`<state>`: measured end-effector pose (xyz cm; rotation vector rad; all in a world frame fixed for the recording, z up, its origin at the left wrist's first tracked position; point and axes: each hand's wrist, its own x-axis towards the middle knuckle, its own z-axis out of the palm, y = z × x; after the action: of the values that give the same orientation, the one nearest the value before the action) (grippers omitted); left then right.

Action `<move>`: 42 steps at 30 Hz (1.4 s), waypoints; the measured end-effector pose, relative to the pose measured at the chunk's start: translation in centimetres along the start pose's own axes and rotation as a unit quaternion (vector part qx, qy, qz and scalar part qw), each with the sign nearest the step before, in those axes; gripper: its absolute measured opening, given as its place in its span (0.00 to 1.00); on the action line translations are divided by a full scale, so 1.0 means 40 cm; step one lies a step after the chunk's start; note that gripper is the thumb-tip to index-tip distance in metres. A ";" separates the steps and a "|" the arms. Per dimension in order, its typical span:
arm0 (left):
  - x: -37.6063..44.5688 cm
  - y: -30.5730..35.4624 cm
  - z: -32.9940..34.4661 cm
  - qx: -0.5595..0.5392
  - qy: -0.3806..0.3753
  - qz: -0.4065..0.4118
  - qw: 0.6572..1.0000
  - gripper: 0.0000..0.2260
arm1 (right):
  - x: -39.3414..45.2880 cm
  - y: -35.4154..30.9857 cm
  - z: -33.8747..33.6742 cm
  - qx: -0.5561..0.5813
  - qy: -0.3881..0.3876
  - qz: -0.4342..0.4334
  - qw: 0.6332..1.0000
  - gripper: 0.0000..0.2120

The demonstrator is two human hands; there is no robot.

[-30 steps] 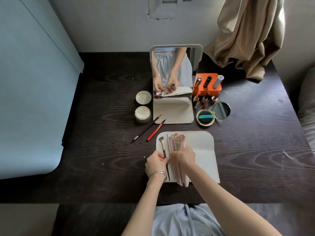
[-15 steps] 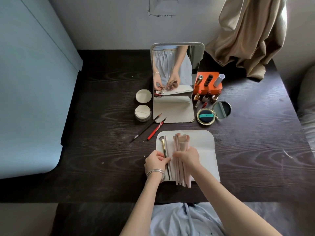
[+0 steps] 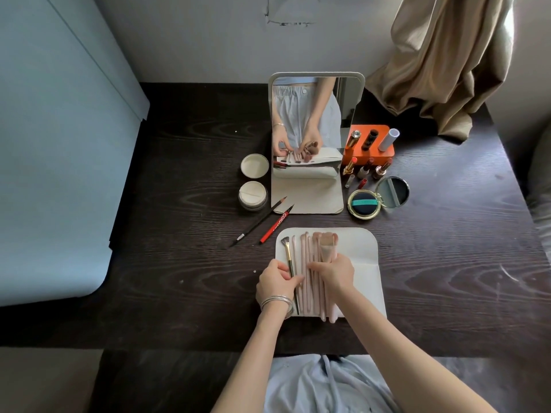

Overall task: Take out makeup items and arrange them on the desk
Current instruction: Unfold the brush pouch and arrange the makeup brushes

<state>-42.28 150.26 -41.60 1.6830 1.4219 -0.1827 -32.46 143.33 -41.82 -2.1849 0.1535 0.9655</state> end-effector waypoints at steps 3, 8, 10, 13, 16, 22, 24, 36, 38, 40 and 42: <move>-0.004 0.011 -0.001 0.040 0.008 0.012 0.999 0.17 | -0.006 0.001 -0.001 0.011 0.009 -0.003 1.000 0.10; -0.004 0.018 -0.002 0.073 0.006 0.029 0.997 0.20 | -0.011 -0.002 -0.002 0.013 0.018 -0.009 1.000 0.08; -0.003 0.018 0.002 0.086 0.013 0.049 0.995 0.20 | -0.007 0.000 -0.009 0.011 0.018 -0.006 1.000 0.08; -0.003 0.018 0.009 0.122 0.019 0.099 0.987 0.20 | 0.001 0.008 -0.019 0.001 0.021 0.003 1.000 0.09; 0.001 0.019 0.014 0.142 0.006 0.142 0.980 0.15 | 0.005 0.014 -0.027 -0.003 0.021 0.006 1.000 0.10; 0.002 0.021 0.019 0.139 -0.023 0.171 0.975 0.17 | 0.005 0.019 -0.040 -0.008 0.019 -0.001 1.000 0.11; 0.003 0.019 0.019 0.152 -0.033 0.193 0.969 0.21 | 0.006 0.023 -0.044 -0.009 0.025 -0.004 1.000 0.12; 0.005 0.000 0.022 0.168 -0.033 0.239 0.956 0.20 | 0.020 0.035 -0.068 0.014 0.049 -0.002 0.999 0.08; 0.002 0.000 0.022 0.165 -0.024 0.239 0.957 0.20 | 0.023 0.036 -0.077 0.022 0.043 -0.005 0.999 0.07; -0.002 0.006 0.023 0.163 0.000 0.243 0.956 0.16 | 0.027 0.035 -0.085 0.023 0.033 -0.009 0.999 0.04; -0.008 0.020 0.028 0.173 0.029 0.251 0.952 0.12 | 0.032 0.038 -0.093 0.028 0.037 -0.007 0.999 0.02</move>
<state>-41.22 149.28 -41.63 2.3007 0.9937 -0.0999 -29.89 139.97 -41.88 -2.1689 0.1974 0.8625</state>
